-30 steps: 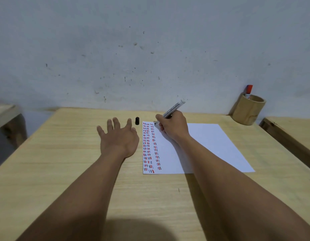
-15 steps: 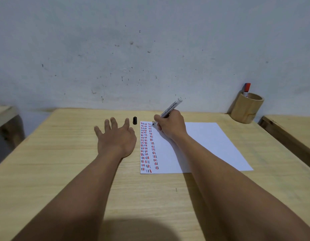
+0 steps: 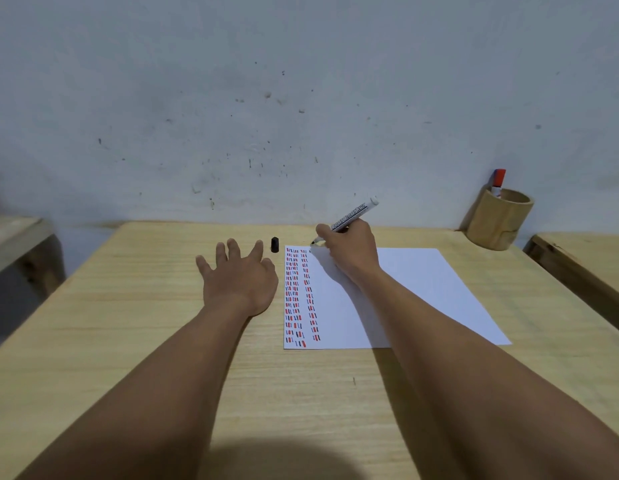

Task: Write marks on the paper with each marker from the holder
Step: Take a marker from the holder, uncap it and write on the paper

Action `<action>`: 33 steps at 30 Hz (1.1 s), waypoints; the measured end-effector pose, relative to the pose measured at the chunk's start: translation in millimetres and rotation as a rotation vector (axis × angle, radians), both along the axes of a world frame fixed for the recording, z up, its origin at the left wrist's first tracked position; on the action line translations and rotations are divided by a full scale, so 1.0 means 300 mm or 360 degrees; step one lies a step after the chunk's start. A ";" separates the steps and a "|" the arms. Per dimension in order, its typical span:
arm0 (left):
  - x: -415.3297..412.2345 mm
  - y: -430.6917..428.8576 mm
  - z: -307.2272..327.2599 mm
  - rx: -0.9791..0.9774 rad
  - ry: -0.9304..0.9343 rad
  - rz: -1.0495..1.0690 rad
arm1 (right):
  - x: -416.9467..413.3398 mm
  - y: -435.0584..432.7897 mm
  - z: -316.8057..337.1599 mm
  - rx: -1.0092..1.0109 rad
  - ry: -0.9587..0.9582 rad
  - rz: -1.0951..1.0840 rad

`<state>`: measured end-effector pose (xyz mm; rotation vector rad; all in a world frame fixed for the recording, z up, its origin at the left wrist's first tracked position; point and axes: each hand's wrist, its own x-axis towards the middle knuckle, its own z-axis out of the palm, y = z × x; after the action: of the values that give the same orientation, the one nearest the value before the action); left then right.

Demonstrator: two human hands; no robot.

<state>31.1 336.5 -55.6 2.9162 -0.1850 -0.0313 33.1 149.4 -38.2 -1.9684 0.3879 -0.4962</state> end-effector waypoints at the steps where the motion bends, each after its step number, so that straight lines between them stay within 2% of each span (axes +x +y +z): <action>1: 0.001 -0.001 0.004 -0.0013 0.0011 0.0007 | 0.000 -0.002 0.008 -0.0011 0.0002 0.0000; 4: 0.013 -0.004 0.023 -0.0108 -0.0056 0.0040 | 0.008 -0.006 0.031 0.0020 -0.0006 0.0017; 8: 0.040 -0.014 0.042 -0.0440 -0.0251 0.0012 | 0.001 -0.008 0.055 0.0244 -0.0064 0.0057; 12: 0.062 -0.036 0.044 -0.0464 -0.0343 -0.0053 | -0.017 -0.006 0.088 0.0545 -0.0109 0.0098; 17: 0.078 -0.056 0.042 -0.0600 -0.0455 -0.0038 | -0.053 -0.017 0.113 0.0643 -0.0156 0.0168; 20: 0.052 -0.076 0.091 -0.0956 -0.0444 0.0034 | -0.082 -0.020 0.133 0.0750 -0.0167 0.0173; 24: -0.011 -0.134 0.201 -0.1592 -0.0362 0.0132 | -0.127 -0.017 0.180 0.1116 -0.0205 0.0141; 29: -0.067 -0.171 0.296 -0.1825 -0.0209 0.0080 | -0.206 -0.028 0.249 0.1373 -0.0274 0.0136; 33: -0.114 -0.197 0.342 -0.1957 -0.0105 0.0015 | -0.261 -0.040 0.295 0.1420 -0.0302 0.0166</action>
<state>-3.0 277.4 46.9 1.6912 -0.1279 0.1333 -45.3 137.4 50.2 -1.0629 0.3078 -0.3485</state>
